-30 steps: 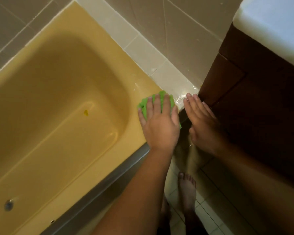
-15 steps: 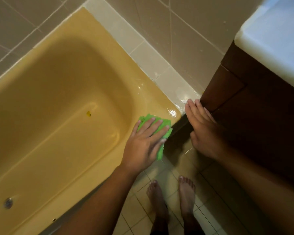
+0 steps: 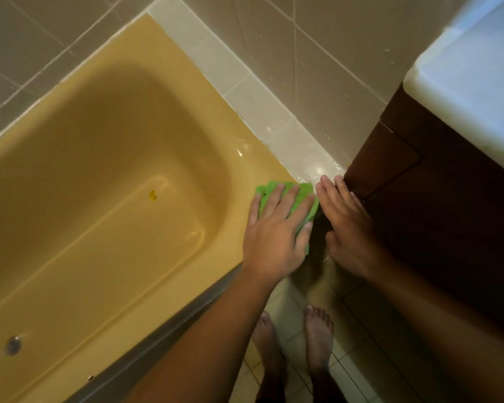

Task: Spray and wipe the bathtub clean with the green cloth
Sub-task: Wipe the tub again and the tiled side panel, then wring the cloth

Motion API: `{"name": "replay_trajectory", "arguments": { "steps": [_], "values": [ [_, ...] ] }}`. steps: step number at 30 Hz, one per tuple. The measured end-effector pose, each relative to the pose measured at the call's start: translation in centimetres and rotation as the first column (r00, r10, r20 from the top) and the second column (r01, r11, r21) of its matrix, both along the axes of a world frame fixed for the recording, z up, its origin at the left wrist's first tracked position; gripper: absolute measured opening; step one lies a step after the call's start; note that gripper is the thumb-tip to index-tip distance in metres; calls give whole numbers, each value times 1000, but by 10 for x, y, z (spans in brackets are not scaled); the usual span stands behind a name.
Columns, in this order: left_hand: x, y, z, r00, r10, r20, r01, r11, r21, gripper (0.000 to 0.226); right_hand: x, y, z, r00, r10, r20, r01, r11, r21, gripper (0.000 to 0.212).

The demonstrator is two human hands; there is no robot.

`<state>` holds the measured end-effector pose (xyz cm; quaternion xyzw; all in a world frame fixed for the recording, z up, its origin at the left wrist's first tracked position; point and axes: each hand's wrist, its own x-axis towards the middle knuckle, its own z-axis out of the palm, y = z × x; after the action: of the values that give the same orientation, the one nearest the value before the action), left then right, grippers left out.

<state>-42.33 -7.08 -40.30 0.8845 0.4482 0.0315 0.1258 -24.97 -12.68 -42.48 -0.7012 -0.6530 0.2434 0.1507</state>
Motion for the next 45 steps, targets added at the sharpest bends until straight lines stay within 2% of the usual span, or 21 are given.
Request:
{"name": "replay_trajectory", "arguments": {
  "steps": [3, 5, 9, 12, 15, 17, 21, 25, 26, 28, 31, 33, 37, 45],
  "values": [
    [-20, 20, -3, 988, -155, 24, 155, 988, 5, 52, 2, -1, 2, 1000, 16, 21, -16, 1000, 4, 106],
    [-21, 28, -5, 985, -156, 69, 157, 988, -8, 51, 2, -1, 1, 999, 26, 33, -26, 1000, 0, 107],
    [-12, 47, -7, 983, 45, 177, -32, 997, -75, 48, 3, -1, 0, 999, 26, 39, -26, 1000, -3, 109],
    [-7, 84, -7, 935, 282, 217, -268, 959, -91, 47, 2, -1, 2, 999, 23, 39, -23, 1000, -11, 107],
    [5, 88, -4, 884, 435, 168, -428, 900, -83, 49, -1, -2, 1, 1000, 6, 30, -5, 1000, -17, 106],
    [14, 61, -2, 920, 381, 90, -376, 924, -71, 54, -3, -1, 0, 1000, -3, 17, 3, 1000, -17, 106],
    [0, 13, -2, 996, 81, 29, -80, 996, -35, 56, -5, 0, 0, 999, -10, 42, 12, 999, -41, 101],
    [-35, 28, 3, 980, -196, -31, 194, 979, -62, 52, -12, 2, 2, 968, 8, 253, -23, 998, 56, 77],
    [-40, 32, 6, 977, -197, -80, 194, 980, -43, 51, -15, 5, 1, 957, 26, 289, -49, 996, 72, 70],
    [-38, 28, 12, 989, -57, -139, 58, 998, -2, 50, -21, 15, 0, 945, 51, 324, -86, 992, 97, 63],
    [-11, 6, 13, 974, 220, -53, -224, 970, -93, 53, -26, 25, -5, 945, 44, 325, -80, 992, 97, 61],
    [-1, -1, 9, 956, 292, 13, -289, 952, -98, 52, -29, 24, -8, 948, 33, 315, -71, 991, 111, 61],
    [-11, 24, -3, 984, 159, 83, -162, 986, 31, 43, -33, 24, -4, 943, 15, 332, -56, 992, 114, 63],
    [-27, 115, -15, 977, 63, 205, -72, 997, 37, 36, -68, 58, 9, 917, 12, 398, 1, 999, -32, 82]
  ]
}}
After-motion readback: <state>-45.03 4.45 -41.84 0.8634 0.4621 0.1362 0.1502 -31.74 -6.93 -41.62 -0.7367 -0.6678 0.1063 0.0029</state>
